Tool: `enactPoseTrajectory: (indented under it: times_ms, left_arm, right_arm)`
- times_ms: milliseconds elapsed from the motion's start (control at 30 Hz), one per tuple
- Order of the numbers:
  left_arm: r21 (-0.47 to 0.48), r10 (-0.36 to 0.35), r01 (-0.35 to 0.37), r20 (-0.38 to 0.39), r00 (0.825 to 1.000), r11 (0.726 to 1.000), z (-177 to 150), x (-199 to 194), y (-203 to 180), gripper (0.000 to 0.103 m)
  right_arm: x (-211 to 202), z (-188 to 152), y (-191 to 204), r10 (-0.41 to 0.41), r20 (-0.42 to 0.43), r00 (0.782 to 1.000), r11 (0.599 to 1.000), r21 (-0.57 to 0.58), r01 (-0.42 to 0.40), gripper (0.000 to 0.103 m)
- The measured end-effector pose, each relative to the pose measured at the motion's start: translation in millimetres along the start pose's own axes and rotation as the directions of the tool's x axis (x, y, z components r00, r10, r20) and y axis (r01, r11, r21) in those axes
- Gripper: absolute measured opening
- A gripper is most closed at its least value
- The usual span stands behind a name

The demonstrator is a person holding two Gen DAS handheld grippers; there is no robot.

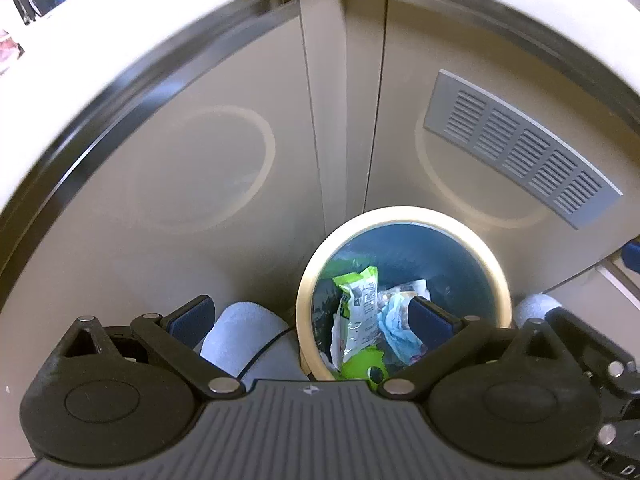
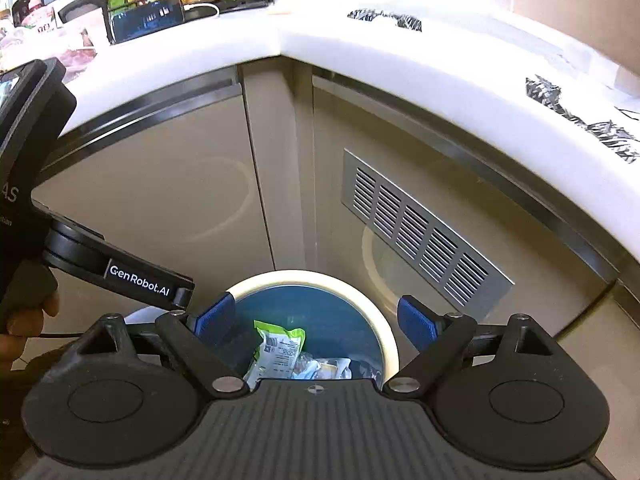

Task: Collect trash
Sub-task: 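Open both tools to release the packet and glove into the bin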

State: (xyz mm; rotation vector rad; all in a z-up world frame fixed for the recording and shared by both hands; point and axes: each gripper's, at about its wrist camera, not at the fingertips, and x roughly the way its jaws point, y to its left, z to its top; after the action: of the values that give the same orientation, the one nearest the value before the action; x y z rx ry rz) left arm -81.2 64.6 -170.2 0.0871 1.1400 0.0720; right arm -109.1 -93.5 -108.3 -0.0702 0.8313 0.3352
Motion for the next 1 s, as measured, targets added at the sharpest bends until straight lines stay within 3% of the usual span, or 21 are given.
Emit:
enactPoseTrajectory:
  times_ms: [300, 1000]
  left_arm:
    - [0.019, 0.007, -0.008, 0.053, 0.999, 1.0, -5.5, -21.0, -5.9, 0.103]
    - [0.035, 0.011, -0.014, 0.059, 0.998, 0.999, -8.8, -13.3, -10.1, 0.103]
  right_arm:
    - [-4.8, -5.9, 8.0, -0.003, 0.029, 1.0, 0.999, -0.035, 0.004, 0.09]
    - [-11.3, -8.3, 8.9, 0.005, 0.034, 0.999, 0.999, -0.034, -0.004, 0.09]
